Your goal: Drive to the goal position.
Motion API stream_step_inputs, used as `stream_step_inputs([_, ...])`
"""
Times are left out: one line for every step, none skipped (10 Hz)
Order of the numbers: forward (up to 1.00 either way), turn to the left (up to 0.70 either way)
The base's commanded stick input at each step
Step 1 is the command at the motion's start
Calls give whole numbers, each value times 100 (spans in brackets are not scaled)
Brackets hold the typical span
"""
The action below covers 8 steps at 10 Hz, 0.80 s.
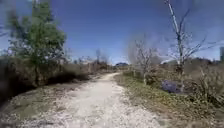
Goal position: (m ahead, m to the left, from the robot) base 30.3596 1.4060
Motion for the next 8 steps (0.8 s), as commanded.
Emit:
stream_step_inputs([70,21])
stream_step_inputs([70,10])
stream_step_inputs([70,0])
stream_step_inputs([70,0])
stream_step_inputs([70,0])
stream_step_inputs([70,0])
stream_step_inputs([70,0])
stream_step_inputs([70,0])
